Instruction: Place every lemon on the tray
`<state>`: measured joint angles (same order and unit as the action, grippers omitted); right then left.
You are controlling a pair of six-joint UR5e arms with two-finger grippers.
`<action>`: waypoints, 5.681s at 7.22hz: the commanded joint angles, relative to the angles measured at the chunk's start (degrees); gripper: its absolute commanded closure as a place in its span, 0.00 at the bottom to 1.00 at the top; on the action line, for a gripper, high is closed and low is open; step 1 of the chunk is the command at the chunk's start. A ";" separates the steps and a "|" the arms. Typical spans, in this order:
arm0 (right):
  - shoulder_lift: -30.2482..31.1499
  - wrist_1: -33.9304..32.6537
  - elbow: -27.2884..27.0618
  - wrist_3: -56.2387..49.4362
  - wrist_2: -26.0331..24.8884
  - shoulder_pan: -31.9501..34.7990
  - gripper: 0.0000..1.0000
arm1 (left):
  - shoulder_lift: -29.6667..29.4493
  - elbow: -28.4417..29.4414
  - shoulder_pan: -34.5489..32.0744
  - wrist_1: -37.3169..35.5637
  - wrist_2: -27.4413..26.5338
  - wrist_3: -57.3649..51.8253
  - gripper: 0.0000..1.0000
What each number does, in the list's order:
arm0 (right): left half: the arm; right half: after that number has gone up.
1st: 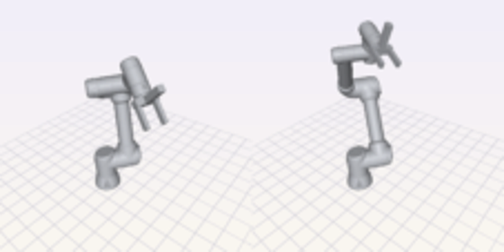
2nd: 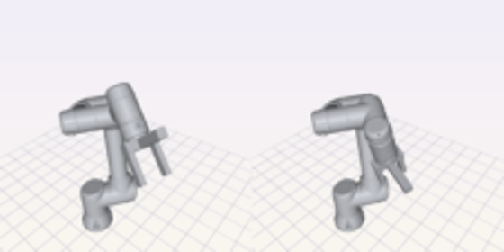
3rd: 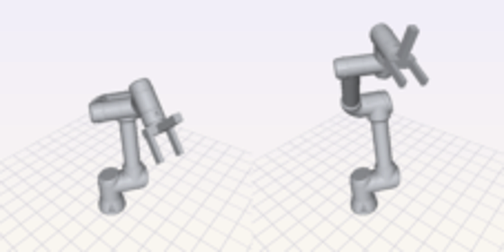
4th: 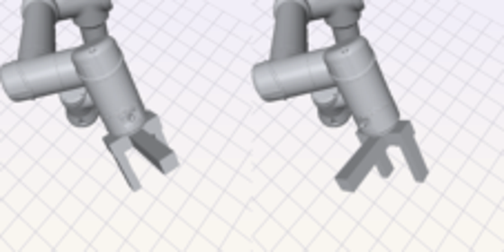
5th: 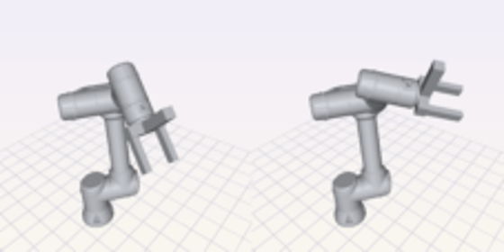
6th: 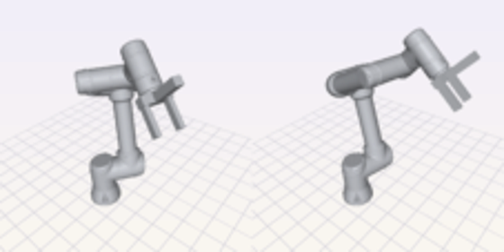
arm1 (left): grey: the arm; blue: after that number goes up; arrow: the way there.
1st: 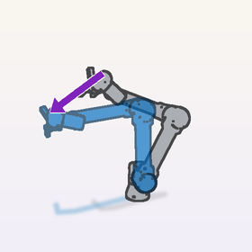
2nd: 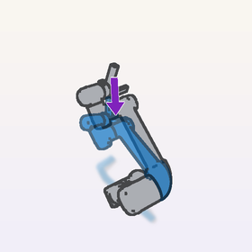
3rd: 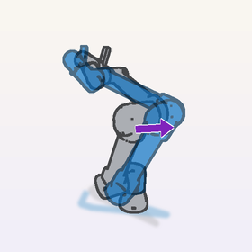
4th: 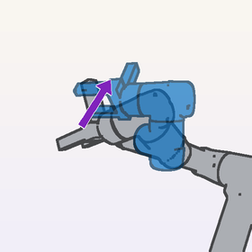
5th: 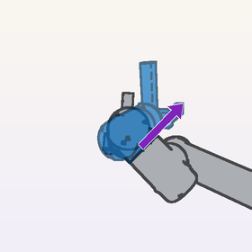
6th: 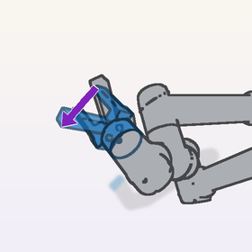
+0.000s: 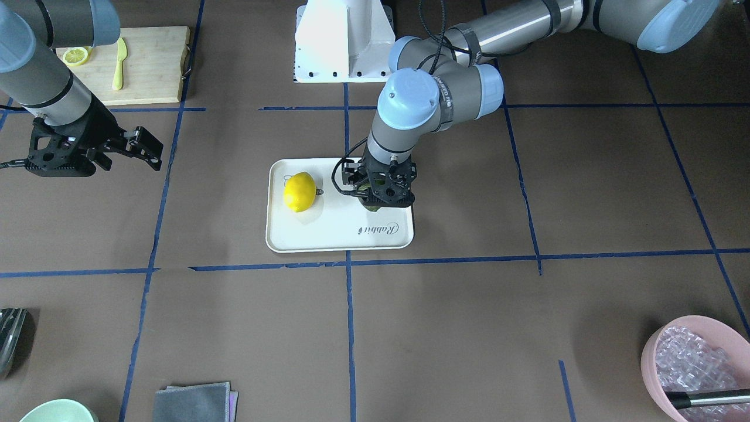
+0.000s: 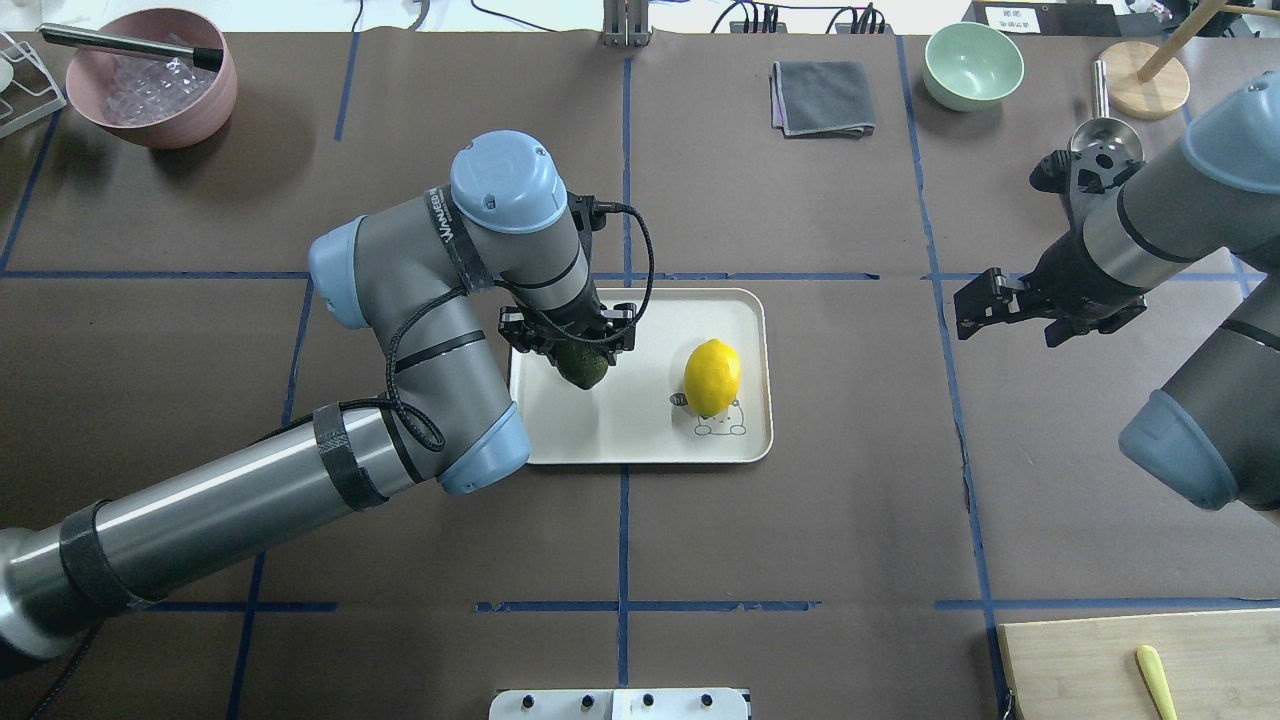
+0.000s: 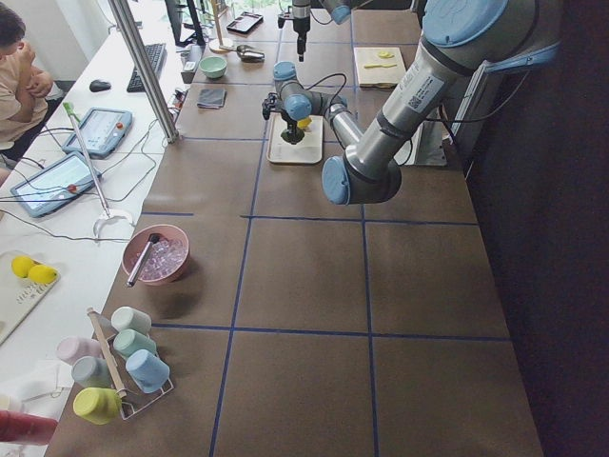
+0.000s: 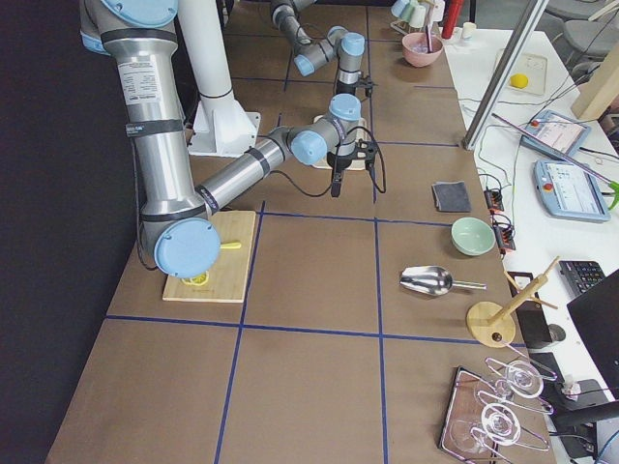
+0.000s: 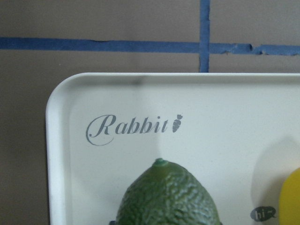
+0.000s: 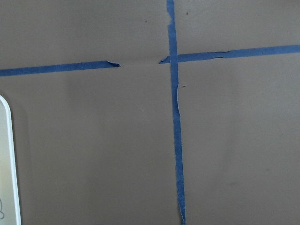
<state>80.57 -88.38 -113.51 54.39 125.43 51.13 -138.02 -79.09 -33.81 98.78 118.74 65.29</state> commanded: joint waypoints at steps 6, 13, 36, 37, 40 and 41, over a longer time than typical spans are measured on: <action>0.11 -0.04 -0.49 0.02 0.08 0.19 0.00 | 1.09 0.78 1.64 0.27 0.08 0.01 0.60; 1.68 -0.13 -2.32 -2.16 0.61 2.91 0.00 | 11.75 -15.66 -3.17 -1.22 0.17 -0.33 0.00; 16.90 -3.47 11.99 -55.09 9.84 35.88 0.00 | 53.89 -18.97 -56.37 -15.72 17.05 -70.88 0.00; 16.98 -3.47 12.08 -55.09 9.84 35.88 0.00 | 55.22 -20.65 -56.28 -16.16 17.05 -70.83 0.00; 16.64 -3.64 13.75 -55.09 11.68 35.88 0.00 | 56.55 -22.07 -56.02 -14.85 17.22 -71.27 0.00; 16.63 -3.64 14.01 -55.09 11.77 35.79 0.00 | 56.46 -22.59 -56.10 -14.67 17.22 -71.53 0.00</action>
<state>97.31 -92.00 -99.91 -0.68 136.94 86.99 -81.43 -101.16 -89.92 83.89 135.91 -6.11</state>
